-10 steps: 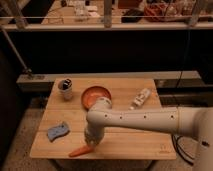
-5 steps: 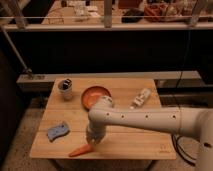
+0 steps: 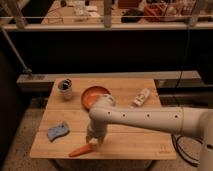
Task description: Place the pepper in the ceramic bowl
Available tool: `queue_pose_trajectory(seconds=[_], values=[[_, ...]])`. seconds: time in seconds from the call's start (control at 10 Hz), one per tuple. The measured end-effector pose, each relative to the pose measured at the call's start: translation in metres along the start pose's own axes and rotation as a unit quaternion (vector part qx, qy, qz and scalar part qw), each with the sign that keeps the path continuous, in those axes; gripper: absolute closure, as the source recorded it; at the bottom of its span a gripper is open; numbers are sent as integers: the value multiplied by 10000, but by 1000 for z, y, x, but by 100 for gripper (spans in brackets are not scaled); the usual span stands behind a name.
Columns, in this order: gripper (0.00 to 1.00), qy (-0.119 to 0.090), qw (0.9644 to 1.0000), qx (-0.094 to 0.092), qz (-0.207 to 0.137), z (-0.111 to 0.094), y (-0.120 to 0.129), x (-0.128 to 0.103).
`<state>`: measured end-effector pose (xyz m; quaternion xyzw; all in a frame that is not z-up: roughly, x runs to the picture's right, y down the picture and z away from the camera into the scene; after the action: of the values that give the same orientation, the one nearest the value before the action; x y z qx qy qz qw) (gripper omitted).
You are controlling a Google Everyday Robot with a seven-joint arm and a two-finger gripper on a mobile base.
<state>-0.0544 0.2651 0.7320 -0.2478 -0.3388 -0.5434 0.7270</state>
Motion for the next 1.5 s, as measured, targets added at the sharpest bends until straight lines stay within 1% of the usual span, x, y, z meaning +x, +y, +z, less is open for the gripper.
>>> queue_pose_trajectory(seconds=[0.1, 0.2, 0.3, 0.4, 0.5, 0.6, 1.0, 1.1, 1.2, 1.4, 1.5], values=[[54, 12, 10000, 9, -5, -3, 4, 4], [51, 11, 10000, -1, -8, -5, 10, 7], [44, -14, 10000, -5, -33, -3, 11, 7], [33, -43, 10000, -13, -82, 3, 9, 3], [28, -56, 9999, -22, -113, 8, 4, 1], [27, -53, 9999, -31, -147, 10, -1, 0], [27, -100, 9998, -36, -190, 18, 2, 1], [22, -120, 9997, -26, -219, 21, -1, 0], [20, -140, 9996, -17, -241, 25, -6, -1], [22, -151, 9996, -17, -224, 29, -5, 0], [27, -160, 9996, -19, -234, 31, -4, 0]])
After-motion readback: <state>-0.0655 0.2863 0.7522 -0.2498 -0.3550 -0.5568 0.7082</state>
